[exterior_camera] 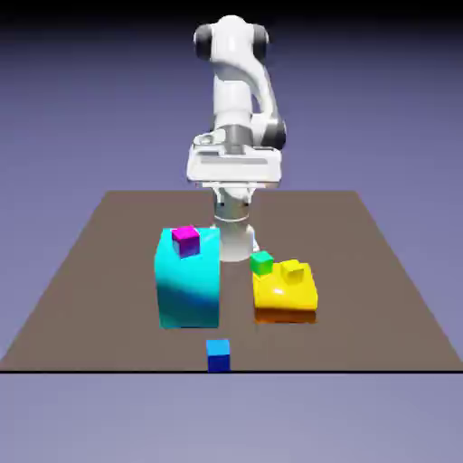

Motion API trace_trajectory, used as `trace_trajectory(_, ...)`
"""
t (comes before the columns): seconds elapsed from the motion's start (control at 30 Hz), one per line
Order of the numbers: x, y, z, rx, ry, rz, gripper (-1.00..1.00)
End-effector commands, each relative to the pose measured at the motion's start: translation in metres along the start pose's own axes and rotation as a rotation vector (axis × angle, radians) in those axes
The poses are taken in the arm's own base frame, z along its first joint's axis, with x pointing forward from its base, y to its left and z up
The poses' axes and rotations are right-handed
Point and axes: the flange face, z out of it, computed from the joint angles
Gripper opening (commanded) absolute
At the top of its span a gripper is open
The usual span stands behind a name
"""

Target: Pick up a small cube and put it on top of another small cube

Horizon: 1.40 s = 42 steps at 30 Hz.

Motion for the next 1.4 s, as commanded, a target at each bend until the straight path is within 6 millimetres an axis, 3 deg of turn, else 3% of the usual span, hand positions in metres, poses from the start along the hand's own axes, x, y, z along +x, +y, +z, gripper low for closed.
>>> trace_trajectory(0.0,0.002,0.000,0.010,-0.021,-0.024,0.000,0.00)
trace_trajectory(0.27,0.006,0.010,0.099,-0.190,-0.217,-0.006,0.00)
trace_trajectory(0.5,-0.004,0.033,0.180,-0.339,-0.384,-0.015,0.00)
trace_trajectory(0.77,-0.032,0.076,0.271,-0.510,-0.573,-0.031,0.00)
trace_trajectory(0.83,-0.034,0.080,0.276,-0.521,-0.585,-0.032,0.00)
trace_trajectory(1.0,-0.070,0.113,0.326,-0.521,-0.585,-0.032,0.00)
trace_trajectory(1.03,-0.070,0.113,0.326,-0.521,-0.585,-0.032,-1.00)
trace_trajectory(1.07,-0.070,0.113,0.326,-0.521,-0.585,-0.032,-1.00)
trace_trajectory(1.23,-0.032,0.079,0.273,-0.522,-0.584,-0.025,-1.00)
trace_trajectory(1.37,0.000,0.074,0.226,-0.541,-0.565,0.093,-1.00)
